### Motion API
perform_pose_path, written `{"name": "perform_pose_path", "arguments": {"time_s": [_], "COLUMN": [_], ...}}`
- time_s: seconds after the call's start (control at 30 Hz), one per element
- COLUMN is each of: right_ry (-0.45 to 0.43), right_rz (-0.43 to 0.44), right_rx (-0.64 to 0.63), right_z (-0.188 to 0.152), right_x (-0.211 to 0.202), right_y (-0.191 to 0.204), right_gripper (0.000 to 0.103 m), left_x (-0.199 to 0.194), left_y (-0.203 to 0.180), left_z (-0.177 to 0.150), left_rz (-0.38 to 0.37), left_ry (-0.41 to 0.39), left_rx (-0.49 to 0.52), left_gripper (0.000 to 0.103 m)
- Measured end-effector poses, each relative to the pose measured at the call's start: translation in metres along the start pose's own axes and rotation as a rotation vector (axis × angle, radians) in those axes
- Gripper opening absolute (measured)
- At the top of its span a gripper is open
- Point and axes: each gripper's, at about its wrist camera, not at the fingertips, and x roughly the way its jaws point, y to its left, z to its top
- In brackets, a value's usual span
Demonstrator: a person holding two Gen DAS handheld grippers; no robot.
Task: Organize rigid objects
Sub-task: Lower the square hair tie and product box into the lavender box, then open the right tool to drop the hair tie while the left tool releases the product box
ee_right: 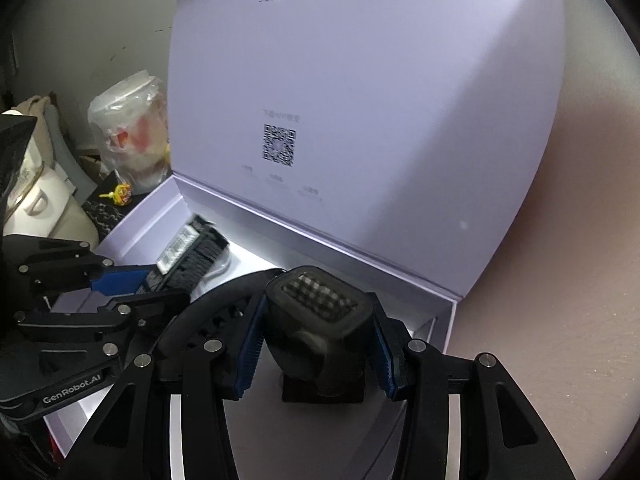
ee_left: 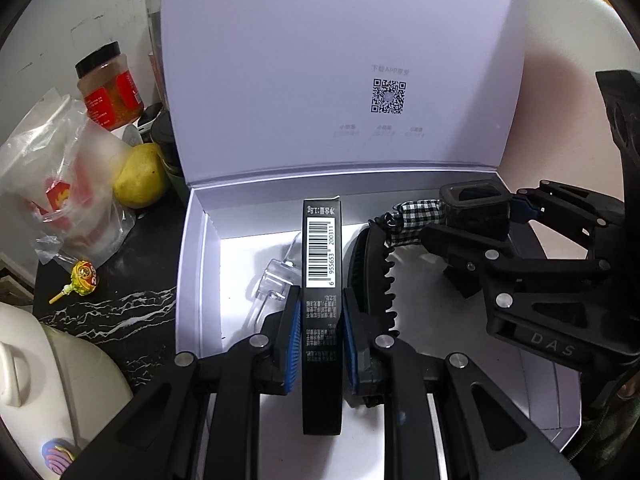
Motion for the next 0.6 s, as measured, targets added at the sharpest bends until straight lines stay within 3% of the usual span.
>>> {"name": "perform_pose_path", "arguments": {"time_s": [0.37,0.47,0.6], "right_ry": [0.003,-0.009,-0.02], "right_rz": [-0.002,-0.008,-0.017], "right_rx": [0.013,0.016,0.025], "right_z": [-0.003,-0.004,-0.005], "right_x": [-0.003,-0.009,-0.019], "right_y": [-0.003,-0.004,-0.008], "right_gripper": [0.048,0.059,0.061], "left_x": [-0.014,-0.021,-0.025], "left_y": [-0.006,-0.005,-0.008], "left_z": [-0.003,-0.002,-0.006], "left_rz": [0.008,0.031,0.031], "left_ry": [-0.04,-0.033,-0.016], "left_rx": [0.0,0.006,0.006], "left_gripper": [0.018,0.019,0.019]}}
